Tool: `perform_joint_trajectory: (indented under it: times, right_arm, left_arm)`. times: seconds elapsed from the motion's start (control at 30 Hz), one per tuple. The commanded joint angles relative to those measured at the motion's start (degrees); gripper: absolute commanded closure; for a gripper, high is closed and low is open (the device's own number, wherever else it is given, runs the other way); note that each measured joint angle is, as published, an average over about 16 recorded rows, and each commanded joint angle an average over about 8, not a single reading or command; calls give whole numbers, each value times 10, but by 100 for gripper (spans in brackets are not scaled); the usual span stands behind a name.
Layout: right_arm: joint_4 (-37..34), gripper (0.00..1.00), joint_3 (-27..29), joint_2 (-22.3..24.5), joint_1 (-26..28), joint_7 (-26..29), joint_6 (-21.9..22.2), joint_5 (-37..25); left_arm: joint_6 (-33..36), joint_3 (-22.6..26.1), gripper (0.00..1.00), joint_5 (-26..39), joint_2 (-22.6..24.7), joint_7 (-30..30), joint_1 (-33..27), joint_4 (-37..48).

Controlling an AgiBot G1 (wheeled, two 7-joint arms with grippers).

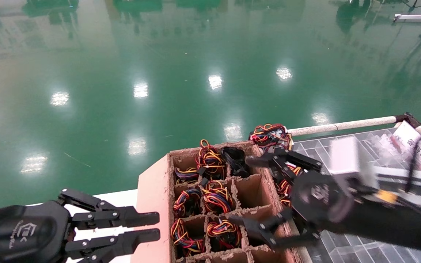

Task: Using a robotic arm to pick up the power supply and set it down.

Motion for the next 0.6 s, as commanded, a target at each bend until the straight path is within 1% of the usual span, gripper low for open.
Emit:
perform_joint_trajectory:
  times: [0.03, 0.2, 0.23, 0.27, 0.3, 0.47, 0.5, 0.53, 0.6]
  right_arm:
    - [1, 0, -9, -11, 10, -1, 23, -28]
    - [-10, 0, -40, -49, 38, 9, 84, -115]
    - [-13, 2, -47, -58, 44, 12, 95, -131]
    - [-18, 10, -54, -67, 49, 14, 105, -148]
    - [-22, 21, -60, -76, 55, 16, 116, -164]
    - [-55, 83, -94, -123, 82, 24, 166, -246]
    - [-62, 94, -100, -132, 87, 25, 176, -262]
    - [-71, 99, -106, -142, 92, 26, 185, -277]
    - [-86, 100, -116, -159, 100, 27, 203, -303]
  left_arm:
    - [0, 0, 100, 0, 0, 0, 0, 0]
    - [0, 0, 100, 0, 0, 0, 0, 0]
    - [0, 0, 100, 0, 0, 0, 0, 0]
    - [0, 0, 100, 0, 0, 0, 0, 0]
    - [0, 0, 100, 0, 0, 0, 0, 0]
    - [0, 0, 100, 0, 0, 0, 0, 0]
    - [0, 0, 100, 0, 0, 0, 0, 0]
    - [0, 0, 100, 0, 0, 0, 0, 0]
    - [0, 0, 100, 0, 0, 0, 0, 0]
